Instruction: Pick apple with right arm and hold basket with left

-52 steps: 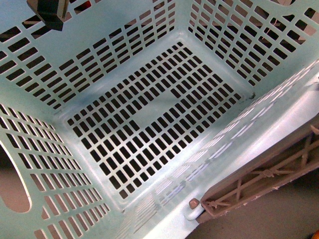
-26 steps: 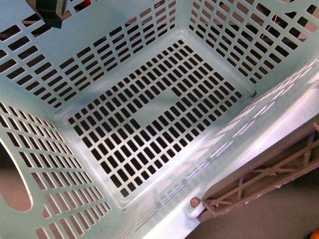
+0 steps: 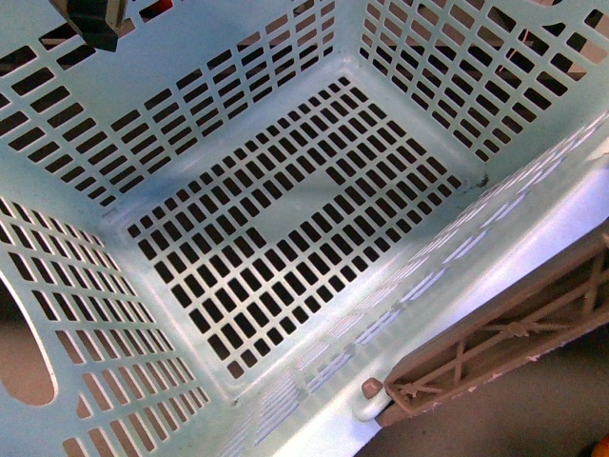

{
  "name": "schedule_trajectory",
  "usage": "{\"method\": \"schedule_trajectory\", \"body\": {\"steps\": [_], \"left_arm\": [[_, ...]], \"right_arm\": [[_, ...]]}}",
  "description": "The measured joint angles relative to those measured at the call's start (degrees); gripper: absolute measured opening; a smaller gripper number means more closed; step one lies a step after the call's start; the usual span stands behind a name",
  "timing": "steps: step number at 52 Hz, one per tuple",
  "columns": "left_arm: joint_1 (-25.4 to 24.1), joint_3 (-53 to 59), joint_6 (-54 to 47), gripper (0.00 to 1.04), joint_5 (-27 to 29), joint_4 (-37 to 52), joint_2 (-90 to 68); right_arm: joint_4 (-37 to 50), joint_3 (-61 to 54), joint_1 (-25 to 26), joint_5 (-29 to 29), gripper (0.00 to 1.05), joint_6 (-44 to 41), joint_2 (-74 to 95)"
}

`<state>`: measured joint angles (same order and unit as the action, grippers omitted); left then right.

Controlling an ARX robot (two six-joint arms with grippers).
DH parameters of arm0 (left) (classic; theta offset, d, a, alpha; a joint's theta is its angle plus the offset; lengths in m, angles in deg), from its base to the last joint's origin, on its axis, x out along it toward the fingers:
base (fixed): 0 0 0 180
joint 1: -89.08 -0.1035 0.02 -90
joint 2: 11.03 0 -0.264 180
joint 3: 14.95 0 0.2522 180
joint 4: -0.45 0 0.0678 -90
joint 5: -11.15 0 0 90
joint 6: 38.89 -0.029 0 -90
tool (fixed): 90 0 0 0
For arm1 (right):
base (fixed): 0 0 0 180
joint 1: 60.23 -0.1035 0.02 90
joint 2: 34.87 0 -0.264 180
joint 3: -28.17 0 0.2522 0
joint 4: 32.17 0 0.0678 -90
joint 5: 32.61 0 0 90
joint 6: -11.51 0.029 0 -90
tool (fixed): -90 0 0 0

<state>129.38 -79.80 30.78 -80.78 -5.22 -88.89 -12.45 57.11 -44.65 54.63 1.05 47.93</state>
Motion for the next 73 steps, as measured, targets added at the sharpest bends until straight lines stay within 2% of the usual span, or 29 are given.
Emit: {"method": "schedule_trajectory", "body": {"steps": [7, 18, 44, 55, 73], "left_arm": [[0.0, 0.0, 0.0, 0.15, 0.0, 0.0, 0.0], [0.0, 0.0, 0.0, 0.15, 0.0, 0.0, 0.0], [0.0, 0.0, 0.0, 0.15, -0.1, 0.0, 0.0], [0.0, 0.0, 0.0, 0.15, 0.0, 0.0, 0.0], [0.0, 0.0, 0.0, 0.15, 0.0, 0.0, 0.0]], "right_arm": [[6.6, 6.2, -2.9, 1.7, 0.96, -2.7, 21.6], [7.8, 14.6, -5.8, 0.2, 0.96, -5.8, 40.7], [4.0, 25.1, -8.7, 0.7, 0.96, -4.3, 50.1], [1.2, 31.5, -8.3, 0.3, 0.96, -1.9, 54.0], [-0.4, 35.1, -8.2, 0.0, 0.96, 1.0, 57.7]]}}
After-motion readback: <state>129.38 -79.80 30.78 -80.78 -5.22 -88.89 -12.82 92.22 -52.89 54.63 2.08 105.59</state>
